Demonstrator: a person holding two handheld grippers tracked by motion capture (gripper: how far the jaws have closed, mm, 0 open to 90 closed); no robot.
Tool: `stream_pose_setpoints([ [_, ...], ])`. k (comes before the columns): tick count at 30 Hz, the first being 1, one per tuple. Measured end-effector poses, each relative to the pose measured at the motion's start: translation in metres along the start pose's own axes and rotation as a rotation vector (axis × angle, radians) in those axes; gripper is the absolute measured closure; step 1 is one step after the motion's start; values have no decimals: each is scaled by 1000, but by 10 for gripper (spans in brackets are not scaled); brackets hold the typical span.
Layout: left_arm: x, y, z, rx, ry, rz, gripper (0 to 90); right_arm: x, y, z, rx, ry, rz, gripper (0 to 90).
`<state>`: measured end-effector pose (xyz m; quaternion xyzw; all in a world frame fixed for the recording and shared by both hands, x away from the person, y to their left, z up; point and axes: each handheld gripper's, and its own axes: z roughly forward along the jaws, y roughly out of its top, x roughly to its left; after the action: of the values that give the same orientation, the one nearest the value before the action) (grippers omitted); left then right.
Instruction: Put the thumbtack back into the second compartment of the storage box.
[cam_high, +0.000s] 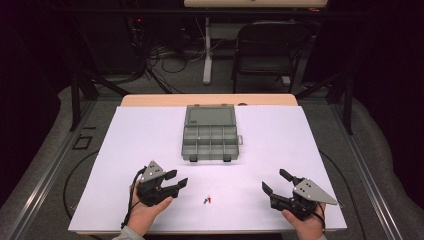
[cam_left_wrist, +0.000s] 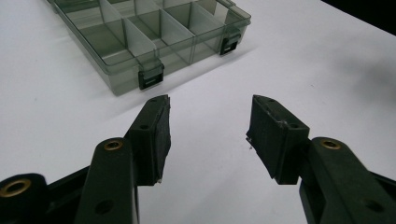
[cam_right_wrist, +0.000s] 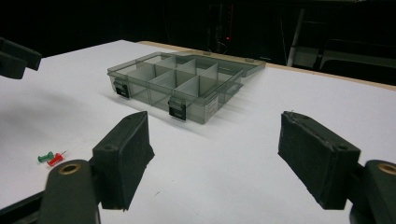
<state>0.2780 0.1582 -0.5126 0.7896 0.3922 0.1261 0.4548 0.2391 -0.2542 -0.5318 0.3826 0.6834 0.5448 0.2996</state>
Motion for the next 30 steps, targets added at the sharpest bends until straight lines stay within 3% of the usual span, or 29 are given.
stream_pose_setpoints([
  [7,-12,-7,6,3,-13,-9,481,0,0,0,-2,0,-4,243],
  [14,-27,-14,23,54,-39,42,480,1,1,-1,-2,3,-2,244],
  [18,-32,-15,28,53,-45,65,482,0,1,-2,0,3,-7,244],
  [30,-35,-26,42,127,-92,15,596,0,1,-1,-1,3,-13,244],
])
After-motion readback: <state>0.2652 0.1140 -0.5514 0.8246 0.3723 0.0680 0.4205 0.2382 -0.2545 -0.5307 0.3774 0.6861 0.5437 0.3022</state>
